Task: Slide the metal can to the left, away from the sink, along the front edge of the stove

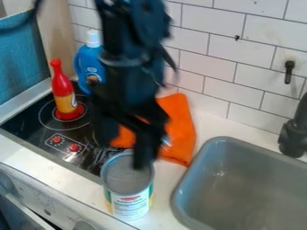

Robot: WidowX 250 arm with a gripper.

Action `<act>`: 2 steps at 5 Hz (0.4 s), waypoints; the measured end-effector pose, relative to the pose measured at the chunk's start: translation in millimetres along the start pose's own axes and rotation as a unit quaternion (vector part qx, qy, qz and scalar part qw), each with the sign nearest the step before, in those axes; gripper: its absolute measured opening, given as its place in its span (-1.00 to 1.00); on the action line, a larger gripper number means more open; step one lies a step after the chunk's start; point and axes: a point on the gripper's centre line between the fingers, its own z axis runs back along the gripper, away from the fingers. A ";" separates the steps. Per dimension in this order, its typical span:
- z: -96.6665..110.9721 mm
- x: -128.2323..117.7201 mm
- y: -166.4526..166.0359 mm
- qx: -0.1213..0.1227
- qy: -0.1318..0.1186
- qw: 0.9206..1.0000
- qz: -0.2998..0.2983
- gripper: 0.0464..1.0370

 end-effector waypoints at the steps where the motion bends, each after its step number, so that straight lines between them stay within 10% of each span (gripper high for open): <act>1: -19.8 8.2 -36.3 -0.024 0.007 1.000 -0.010 0.93; 2: -41.2 14.0 -58.8 -0.036 0.017 0.999 -0.009 0.93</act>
